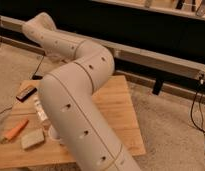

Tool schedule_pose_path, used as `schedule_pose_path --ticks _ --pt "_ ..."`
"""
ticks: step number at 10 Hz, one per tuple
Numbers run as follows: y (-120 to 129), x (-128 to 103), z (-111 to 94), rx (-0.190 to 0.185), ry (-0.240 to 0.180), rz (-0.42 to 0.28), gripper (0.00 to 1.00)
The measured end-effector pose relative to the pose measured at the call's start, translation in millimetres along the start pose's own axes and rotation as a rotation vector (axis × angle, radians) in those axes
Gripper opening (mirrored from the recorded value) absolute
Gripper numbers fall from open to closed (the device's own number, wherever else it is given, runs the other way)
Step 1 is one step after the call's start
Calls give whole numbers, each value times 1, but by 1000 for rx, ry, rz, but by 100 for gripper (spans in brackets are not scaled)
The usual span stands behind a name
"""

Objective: Move the arm in a circular motion

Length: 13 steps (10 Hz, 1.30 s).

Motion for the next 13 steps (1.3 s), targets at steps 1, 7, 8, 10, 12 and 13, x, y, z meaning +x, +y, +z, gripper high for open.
schedule_pose_path --ticks 1,7,8,10,12,13 --pt "25 2 -5 -10 -4 -58 65" --pt "136 108 -30 -25 31 -364 65" --pt "142 131 -32 -22 38 -386 65" --pt "149 188 -34 -24 58 -413 65" --pt "146 238 -31 -50 90 -394 65" --pt "138 263 -28 -68 112 -358 65"
